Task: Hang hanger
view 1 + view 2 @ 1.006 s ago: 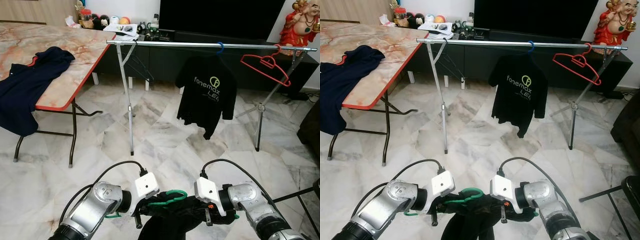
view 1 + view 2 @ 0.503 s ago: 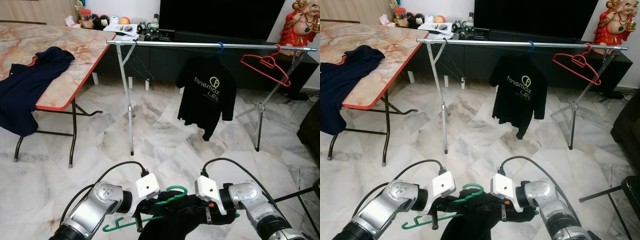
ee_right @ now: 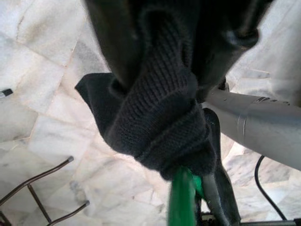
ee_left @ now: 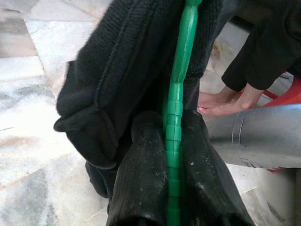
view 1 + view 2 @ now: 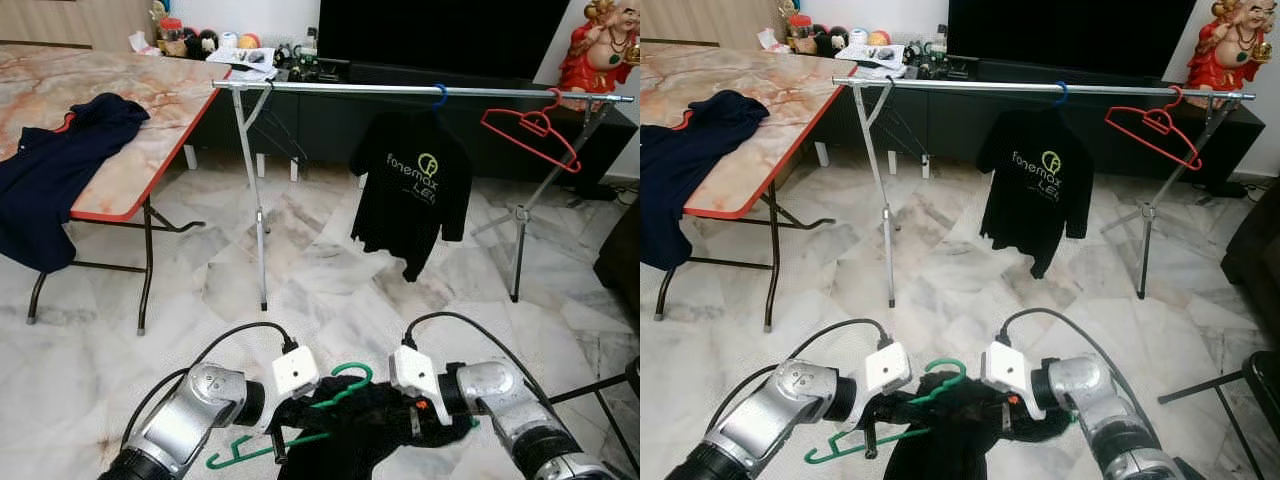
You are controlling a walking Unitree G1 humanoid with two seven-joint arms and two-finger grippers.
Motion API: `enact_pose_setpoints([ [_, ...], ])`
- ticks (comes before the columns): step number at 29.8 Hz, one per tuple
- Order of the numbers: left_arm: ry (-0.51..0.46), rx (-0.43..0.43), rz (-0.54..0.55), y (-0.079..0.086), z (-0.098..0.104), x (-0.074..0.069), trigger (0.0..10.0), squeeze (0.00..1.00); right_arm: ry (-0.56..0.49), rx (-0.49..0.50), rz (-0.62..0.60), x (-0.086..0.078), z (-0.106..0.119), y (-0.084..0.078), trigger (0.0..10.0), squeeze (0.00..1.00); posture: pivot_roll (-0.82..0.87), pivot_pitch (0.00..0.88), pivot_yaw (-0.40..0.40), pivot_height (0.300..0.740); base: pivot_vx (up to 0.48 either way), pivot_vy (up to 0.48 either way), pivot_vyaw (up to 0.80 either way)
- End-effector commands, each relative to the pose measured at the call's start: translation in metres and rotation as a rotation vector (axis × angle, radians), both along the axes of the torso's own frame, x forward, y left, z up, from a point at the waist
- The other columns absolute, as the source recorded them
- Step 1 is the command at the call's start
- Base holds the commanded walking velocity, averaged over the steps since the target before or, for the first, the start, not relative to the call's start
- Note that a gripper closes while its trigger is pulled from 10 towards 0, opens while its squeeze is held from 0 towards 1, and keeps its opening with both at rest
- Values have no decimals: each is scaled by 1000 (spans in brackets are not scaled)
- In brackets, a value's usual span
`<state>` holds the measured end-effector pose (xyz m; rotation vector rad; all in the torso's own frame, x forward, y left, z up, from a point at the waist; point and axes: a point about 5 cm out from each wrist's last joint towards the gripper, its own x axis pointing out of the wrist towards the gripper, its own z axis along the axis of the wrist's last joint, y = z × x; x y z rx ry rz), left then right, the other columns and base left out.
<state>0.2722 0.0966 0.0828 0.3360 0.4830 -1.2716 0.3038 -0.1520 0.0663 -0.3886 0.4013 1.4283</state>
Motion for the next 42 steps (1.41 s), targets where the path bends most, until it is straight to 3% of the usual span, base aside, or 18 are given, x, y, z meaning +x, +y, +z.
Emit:
enact_pose_setpoints([
  [1, -7, 2, 4, 1, 2, 3, 0, 0, -22, 18, -3, 5, 9, -4, 10000, 1000, 9, 86, -80, 740, 0, 0, 0],
  [14, -9, -7, 15, 0, 2, 4, 0, 0, -38, 53, -49, 3, 6, -5, 10000, 1000, 9, 92, -83, 740, 0, 0, 0],
  [15, -9, -8, 16, 0, 2, 4, 0, 0, -31, 67, -60, 2, 4, -4, 10000, 169, 12, 90, -84, 740, 0, 0, 0],
  [16, -9, -8, 16, 0, 2, 4, 0, 0, -31, 67, -60, 2, 4, -4, 10000, 169, 12, 90, -84, 740, 0, 0, 0],
  [17, -10, -7, 17, 0, 2, 4, 0, 0, -23, 83, -76, 1, 2, -3, 10000, 0, 13, 90, -84, 740, 0, 0, 0],
  [18, -10, -7, 17, 0, 2, 4, 0, 0, -18, 87, -79, 0, 1, -3, 9804, 0, 14, 88, -84, 740, 0, 0, 0],
  [19, -11, -7, 17, 0, 2, 4, 0, 0, -16, 89, -79, 0, 1, -2, 5804, 0, 14, 88, -84, 740, 0, 0, 0],
  [20, -12, -7, 18, 0, 2, 4, 0, 0, -15, 91, -82, 0, 0, -2, 0, 0, 14, 88, -85, 740, 0, 0, 0],
  [26, -16, -9, 23, 0, 2, 4, 0, 0, 0, 131, -130, -2, -3, -1, 0, 0, 18, 86, -85, 740, 0, 0, 0],
  [42, -5, -19, 22, 1, 2, 4, 0, 0, 100, 398, -241, -2, 2, -2, 0, 0, 18, 86, -78, 740, 0, 0, 0],
])
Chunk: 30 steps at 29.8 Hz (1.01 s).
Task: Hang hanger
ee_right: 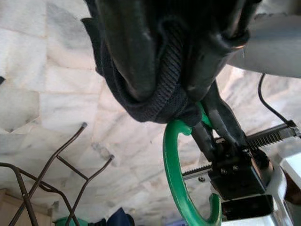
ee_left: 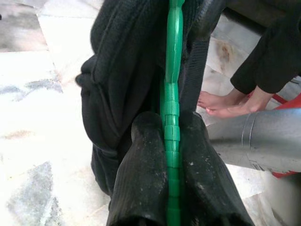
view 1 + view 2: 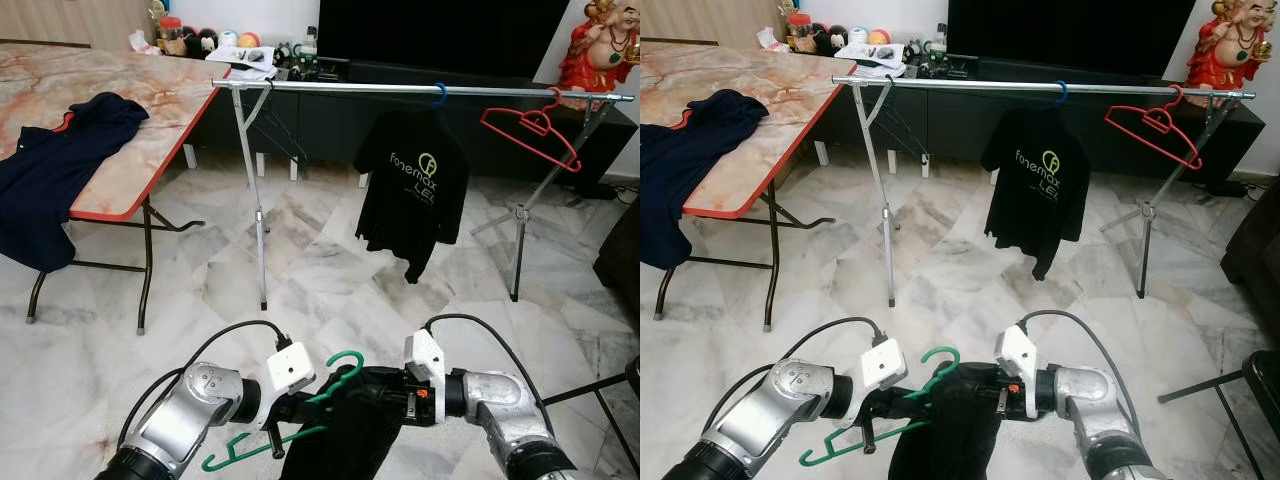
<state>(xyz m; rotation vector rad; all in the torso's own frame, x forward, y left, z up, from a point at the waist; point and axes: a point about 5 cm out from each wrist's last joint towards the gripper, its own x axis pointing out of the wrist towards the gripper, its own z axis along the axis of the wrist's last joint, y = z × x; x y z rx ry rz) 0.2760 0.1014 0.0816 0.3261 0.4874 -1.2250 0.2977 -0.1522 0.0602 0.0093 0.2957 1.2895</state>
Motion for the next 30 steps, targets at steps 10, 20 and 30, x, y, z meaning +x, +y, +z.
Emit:
enact_pose_setpoints([
  [10, 9, -43, -4, -3, 3, 0, 0, 0, -4, 206, -95, 4, 16, -9, 0, 0, 19, 90, -78, 740, 0, 0, 0],
  [20, 24, 310, -51, 38, -31, -10, 0, 0, 0, 110, -78, -10, 20, -45, 0, 0, 5, 96, -71, 740, 0, 0, 0],
  [30, 3, 213, 69, 49, -24, -4, 0, 0, -24, 29, -170, -12, 15, -56, 0, 0, 6, 98, -74, 740, 0, 0, 0],
])
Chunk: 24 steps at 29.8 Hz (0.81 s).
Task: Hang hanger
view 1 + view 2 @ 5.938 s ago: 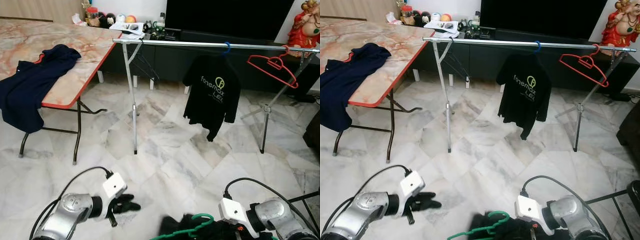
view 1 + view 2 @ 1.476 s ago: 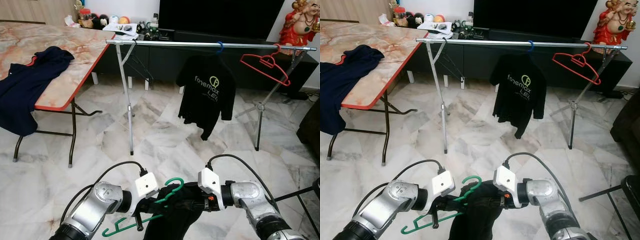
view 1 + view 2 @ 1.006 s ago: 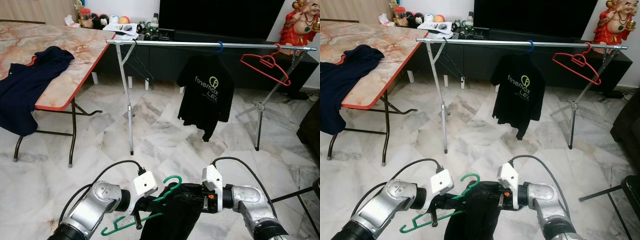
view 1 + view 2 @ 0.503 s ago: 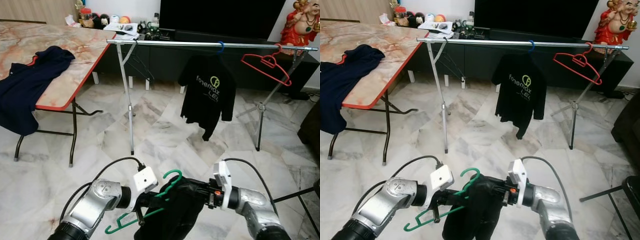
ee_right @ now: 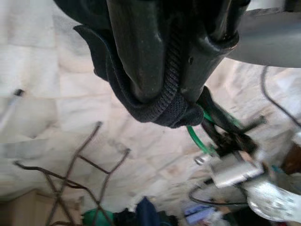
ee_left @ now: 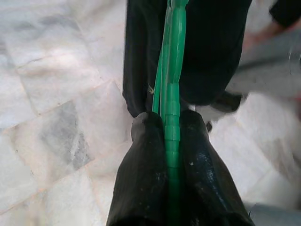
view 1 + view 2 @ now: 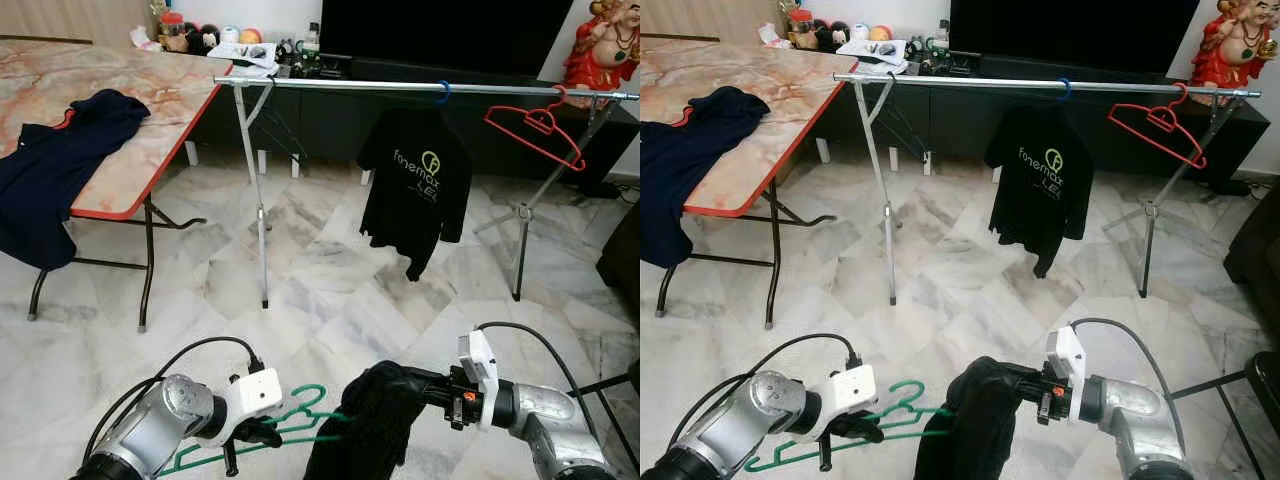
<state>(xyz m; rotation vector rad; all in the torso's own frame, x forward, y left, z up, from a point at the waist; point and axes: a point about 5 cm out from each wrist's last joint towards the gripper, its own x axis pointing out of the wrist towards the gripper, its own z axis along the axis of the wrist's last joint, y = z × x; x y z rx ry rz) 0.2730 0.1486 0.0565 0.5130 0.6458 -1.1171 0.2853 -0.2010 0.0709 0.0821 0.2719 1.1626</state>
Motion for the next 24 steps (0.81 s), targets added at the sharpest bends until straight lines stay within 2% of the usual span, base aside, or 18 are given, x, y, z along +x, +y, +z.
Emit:
enact_pose_setpoints([
  [1, -3, -46, 25, 3, 3, -1, 0, 0, -41, -23, -70, 1, 3, -9, 0, 0, 6, 98, -74, 740, 0, 0, 0],
  [3, -2, -71, 39, 7, 5, -2, 0, 0, -43, -11, -126, 3, 3, -12, 0, 0, 8, 97, -75, 740, 0, 0, 0],
  [4, -1, -98, 55, 12, 8, -3, 0, 0, -46, -47, -205, 4, -2, -16, 0, 0, 6, 98, -75, 740, 0, 0, 0],
  [6, -1, -120, 70, 16, 11, -4, 0, 0, -37, -89, -246, 1, -9, -20, 0, 0, 8, 99, -76, 740, 0, 0, 0],
  [7, 4, -154, 87, 22, 15, -5, 0, 0, -21, -141, -280, -5, -19, -26, 0, 0, 10, 100, -76, 740, 0, 0, 0],
  [12, 12, -204, 65, 33, 25, -12, 0, 0, -10, -193, -382, -10, -29, -35, 0, 0, 10, 101, -76, 740, 0, 0, 0],
  [15, 22, -173, 63, 44, 27, -15, 0, 0, -20, -239, -495, -8, -31, -44, 0, 0, 6, 99, -75, 740, 0, 0, 0],
  [17, 12, -107, 121, 58, 23, -13, 0, 0, -38, -289, -606, -5, -33, -49, 0, 0, 8, 99, -74, 740, 0, 0, 0],
  [19, -11, -68, 179, 66, 17, -9, 0, 0, -43, -292, -670, -3, -34, -51, 0, 0, 11, 99, -75, 740, 0, 0, 0],
  [21, -30, -74, 280, 73, 9, -5, 0, 0, -46, -272, -762, 0, -34, -52, 0, 0, 11, 97, -73, 740, 0, 0, 0],
  [24, -26, -108, 315, 74, 5, -8, 0, 0, -41, -276, -832, 1, -35, -54, 0, 0, 9, 98, -72, 740, 0, 0, 0],
])
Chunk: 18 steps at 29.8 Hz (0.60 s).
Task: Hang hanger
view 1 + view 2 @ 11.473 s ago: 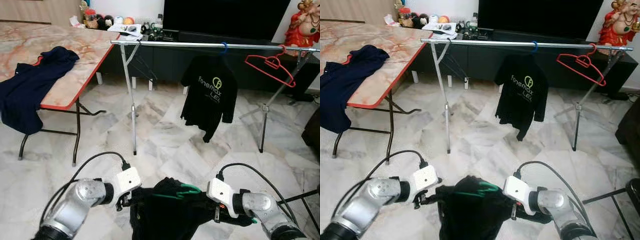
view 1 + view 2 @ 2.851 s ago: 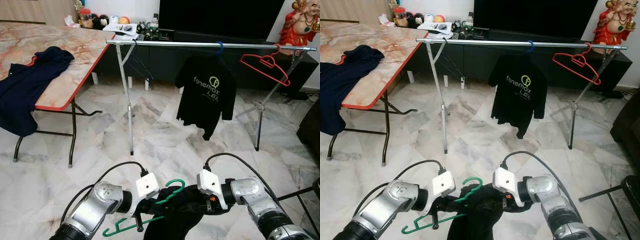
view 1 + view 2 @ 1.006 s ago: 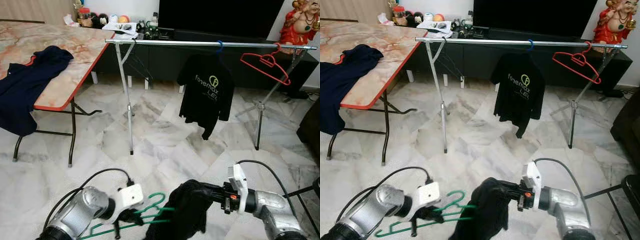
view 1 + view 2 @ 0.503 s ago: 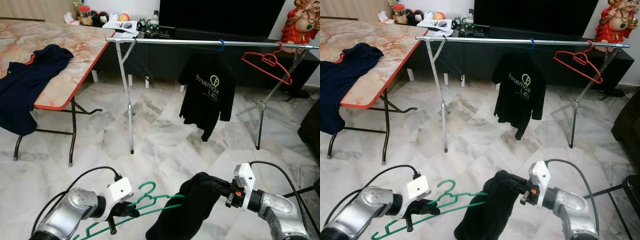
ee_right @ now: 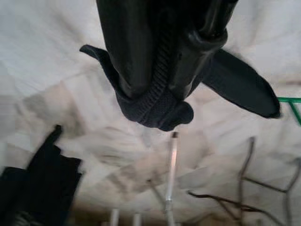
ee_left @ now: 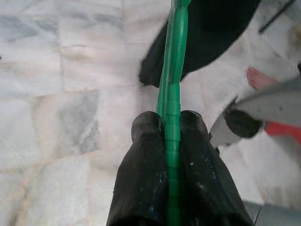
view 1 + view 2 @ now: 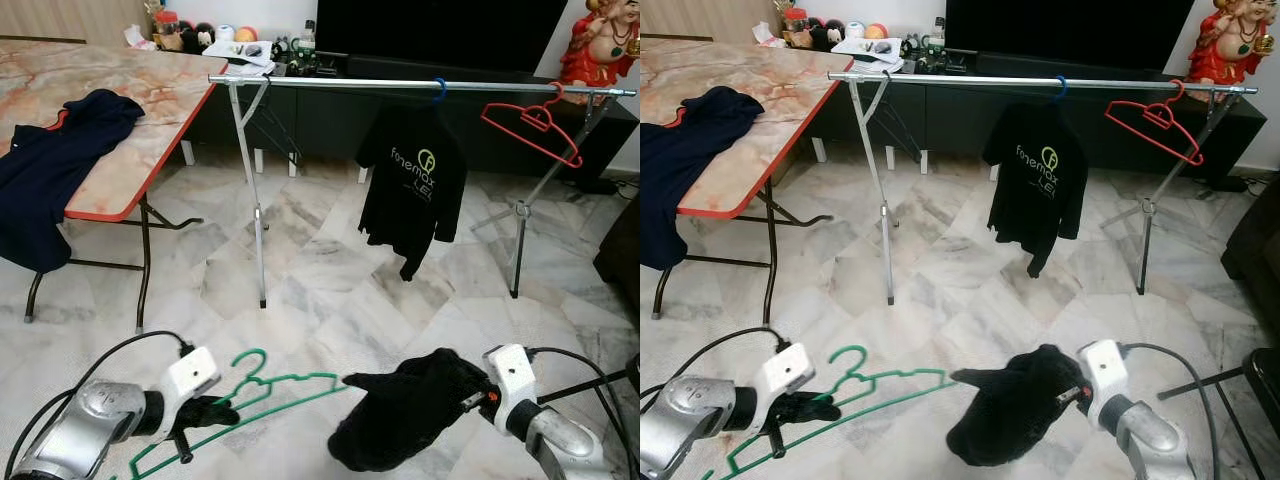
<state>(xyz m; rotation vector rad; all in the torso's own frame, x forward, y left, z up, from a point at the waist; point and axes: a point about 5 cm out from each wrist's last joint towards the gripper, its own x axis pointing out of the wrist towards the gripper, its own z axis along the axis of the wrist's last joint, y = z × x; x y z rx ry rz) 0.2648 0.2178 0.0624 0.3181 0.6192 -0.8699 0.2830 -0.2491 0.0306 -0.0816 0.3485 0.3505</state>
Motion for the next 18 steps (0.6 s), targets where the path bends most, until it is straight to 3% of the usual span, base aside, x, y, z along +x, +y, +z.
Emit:
enact_pose_setpoints([
  [1, 19, -48, -32, 3, -1, -12, 0, 0, -27, -18, -107, 3, 3, -9, 0, 0, 7, 99, -67, 740, 0, 0, 0],
  [2, 55, -65, -84, 0, -1, -21, 0, 0, -32, -17, -129, 2, 3, -11, 0, 0, 12, 102, -66, 740, 0, 0, 0],
  [3, 131, -28, -171, -3, -6, -34, 0, 0, -48, 33, -149, 5, 4, -9, 0, 0, 22, 102, -62, 740, 0, 0, 0],
  [7, 192, 70, -244, -2, -15, -43, 235, 0, -78, 82, -128, 9, 9, -2, 0, 0, 20, 101, -57, 740, 0, 0, 0],
  [8, 219, 145, -307, -3, -20, -46, 275, 0, -102, 102, -83, 13, 13, 5, 0, 0, 17, 97, -53, 740, 0, 0, 0],
  [9, 219, 145, -307, -3, -20, -46, 275, 0, -102, 102, -83, 13, 13, 5, 0, 0, 17, 97, -53, 740, 0, 0, 0],
  [10, 243, 227, -414, -9, -24, -50, 549, 0, -140, 144, 14, 20, 20, 22, 0, 0, 15, 92, -50, 740, 0, 0, 0],
  [12, 243, 237, -454, -15, -24, -49, 627, 0, -157, 161, 60, 23, 24, 29, 0, 0, 15, 92, -50, 740, 0, 0, 0],
  [13, 216, 229, -520, -30, -21, -44, 1412, 0, -197, 202, 150, 28, 34, 43, 0, 0, 17, 86, -45, 740, 0, 0, 0],
  [15, 196, 232, -551, -39, -19, -40, 1412, 0, -222, 225, 196, 31, 40, 51, 0, 0, 17, 85, -44, 740, 0, 0, 0],
  [16, 185, 230, -547, -41, -19, -38, 2902, 0, -228, 232, 205, 32, 41, 53, 0, 0, 13, 79, -41, 740, 0, 0, 0],
  [17, 125, 234, -489, -44, -20, -28, 10000, 0, -249, 234, 175, 36, 45, 52, 0, 0, 6, 76, -38, 740, 0, 0, 0],
  [18, 71, 251, -439, -44, -22, -20, 10000, 0, -258, 236, 157, 38, 47, 52, 0, 0, 4, 75, -38, 740, 0, 0, 0],
])
